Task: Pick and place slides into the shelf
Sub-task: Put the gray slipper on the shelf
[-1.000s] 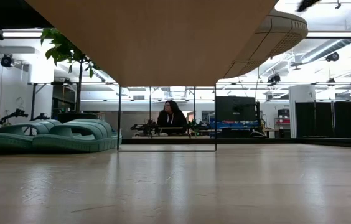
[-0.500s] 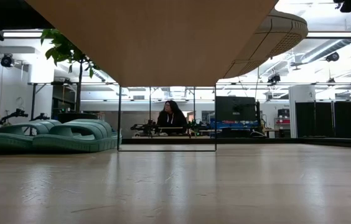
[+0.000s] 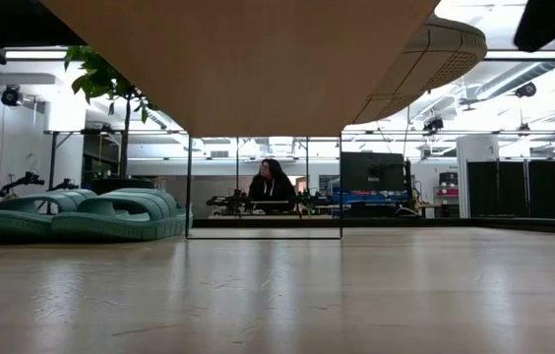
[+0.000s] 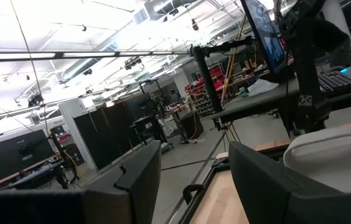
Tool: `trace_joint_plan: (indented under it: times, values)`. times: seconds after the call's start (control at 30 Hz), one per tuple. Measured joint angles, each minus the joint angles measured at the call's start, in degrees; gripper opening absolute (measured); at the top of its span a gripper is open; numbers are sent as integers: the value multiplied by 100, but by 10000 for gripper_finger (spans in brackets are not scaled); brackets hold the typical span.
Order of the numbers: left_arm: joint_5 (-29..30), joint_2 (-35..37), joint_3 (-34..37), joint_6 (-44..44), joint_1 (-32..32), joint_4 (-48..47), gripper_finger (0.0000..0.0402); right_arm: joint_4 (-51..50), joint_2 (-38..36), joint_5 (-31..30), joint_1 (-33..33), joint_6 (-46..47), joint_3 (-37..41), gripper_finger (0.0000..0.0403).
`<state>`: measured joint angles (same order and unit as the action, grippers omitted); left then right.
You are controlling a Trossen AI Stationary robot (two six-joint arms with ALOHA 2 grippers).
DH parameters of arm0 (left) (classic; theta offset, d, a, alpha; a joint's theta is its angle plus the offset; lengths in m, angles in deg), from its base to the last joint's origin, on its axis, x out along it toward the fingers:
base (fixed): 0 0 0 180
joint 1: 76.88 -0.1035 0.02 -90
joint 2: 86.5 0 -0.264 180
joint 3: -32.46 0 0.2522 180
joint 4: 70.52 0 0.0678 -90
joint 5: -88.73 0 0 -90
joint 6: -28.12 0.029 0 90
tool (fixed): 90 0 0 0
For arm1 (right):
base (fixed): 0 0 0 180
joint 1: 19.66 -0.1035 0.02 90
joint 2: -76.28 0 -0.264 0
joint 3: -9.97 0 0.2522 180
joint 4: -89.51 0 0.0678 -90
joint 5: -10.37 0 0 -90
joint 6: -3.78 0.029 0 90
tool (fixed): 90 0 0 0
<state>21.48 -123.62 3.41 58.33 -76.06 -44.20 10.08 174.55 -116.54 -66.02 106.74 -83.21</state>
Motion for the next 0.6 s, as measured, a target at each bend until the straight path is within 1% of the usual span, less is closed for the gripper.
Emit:
trace_joint_plan:
  times: [0.1, 0.3, 0.6]
  values:
    - [0, -2, 0, 0, 2, 0, 173, 9, 12, -211, 48, -19, 0, 11]
    - [0, -2, 0, 2, 2, 0, 173, 99, -17, -233, 234, -314, 0, 11]
    - [0, 0, 0, 4, 1, 0, 173, 727, -17, -185, 579, -1300, 2, 11]
